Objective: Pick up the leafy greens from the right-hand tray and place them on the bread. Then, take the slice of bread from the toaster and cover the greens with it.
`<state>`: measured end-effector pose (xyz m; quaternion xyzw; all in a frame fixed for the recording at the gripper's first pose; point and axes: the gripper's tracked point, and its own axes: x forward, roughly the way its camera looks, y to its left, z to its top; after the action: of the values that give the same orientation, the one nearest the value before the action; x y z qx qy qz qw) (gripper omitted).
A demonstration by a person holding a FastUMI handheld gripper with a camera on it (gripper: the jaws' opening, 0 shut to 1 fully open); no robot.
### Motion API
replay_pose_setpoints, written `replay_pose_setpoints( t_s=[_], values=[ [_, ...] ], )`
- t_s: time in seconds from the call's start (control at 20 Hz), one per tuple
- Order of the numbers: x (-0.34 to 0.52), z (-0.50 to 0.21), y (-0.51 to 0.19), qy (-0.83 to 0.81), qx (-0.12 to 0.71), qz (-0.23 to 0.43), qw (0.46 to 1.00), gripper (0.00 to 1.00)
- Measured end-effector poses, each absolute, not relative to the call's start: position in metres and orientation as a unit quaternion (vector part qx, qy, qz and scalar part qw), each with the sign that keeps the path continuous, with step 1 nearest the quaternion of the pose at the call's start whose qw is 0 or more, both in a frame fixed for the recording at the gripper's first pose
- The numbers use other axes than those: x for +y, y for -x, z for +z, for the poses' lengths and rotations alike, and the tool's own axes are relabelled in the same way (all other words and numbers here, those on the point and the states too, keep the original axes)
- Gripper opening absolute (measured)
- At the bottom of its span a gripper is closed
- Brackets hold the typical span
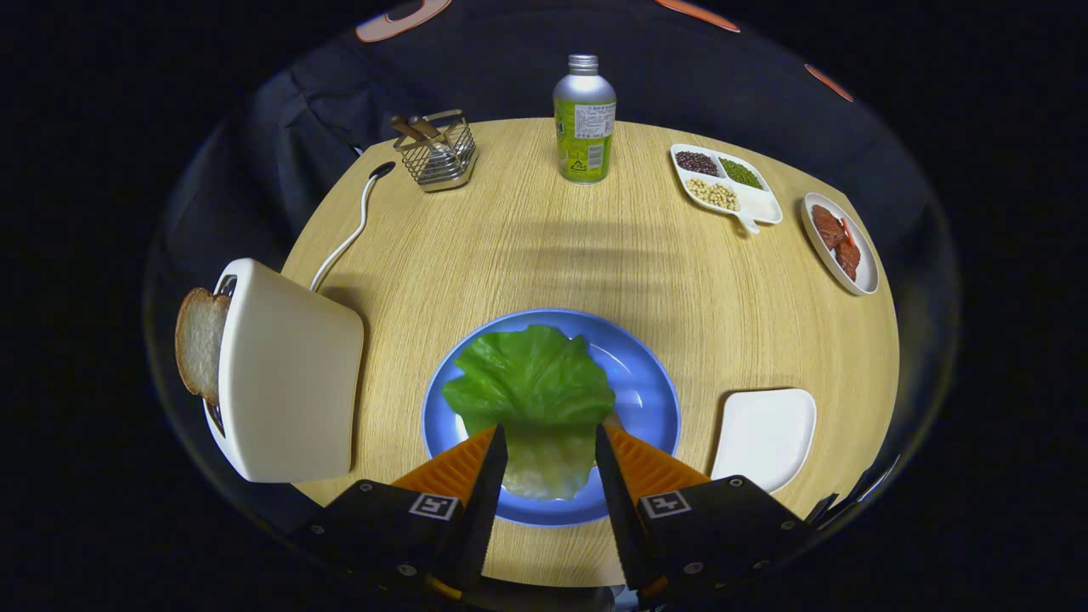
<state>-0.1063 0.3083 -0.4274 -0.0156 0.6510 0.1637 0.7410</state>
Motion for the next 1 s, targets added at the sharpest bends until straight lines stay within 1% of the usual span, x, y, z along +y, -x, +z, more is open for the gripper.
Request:
replay_pose_setpoints(
  t_s=[0.15,0.3,0.4,0.6,0.75,1.0],
  values=[
    [0.319,-0.397,0.102,-0.001,0.642,0.17,0.747,0.69],
    [0.34,-0.355,0.093,-0.019,0.623,0.19,0.758,0.82],
    [0.353,-0.328,0.086,-0.02,0.61,0.206,0.765,0.87],
    [0.39,-0.289,0.087,-0.037,0.608,0.238,0.756,0.92],
    [0.426,-0.264,0.092,-0.058,0.61,0.266,0.744,0.94],
    [0.474,-0.255,0.1,-0.054,0.625,0.29,0.723,0.95]
  ],
)
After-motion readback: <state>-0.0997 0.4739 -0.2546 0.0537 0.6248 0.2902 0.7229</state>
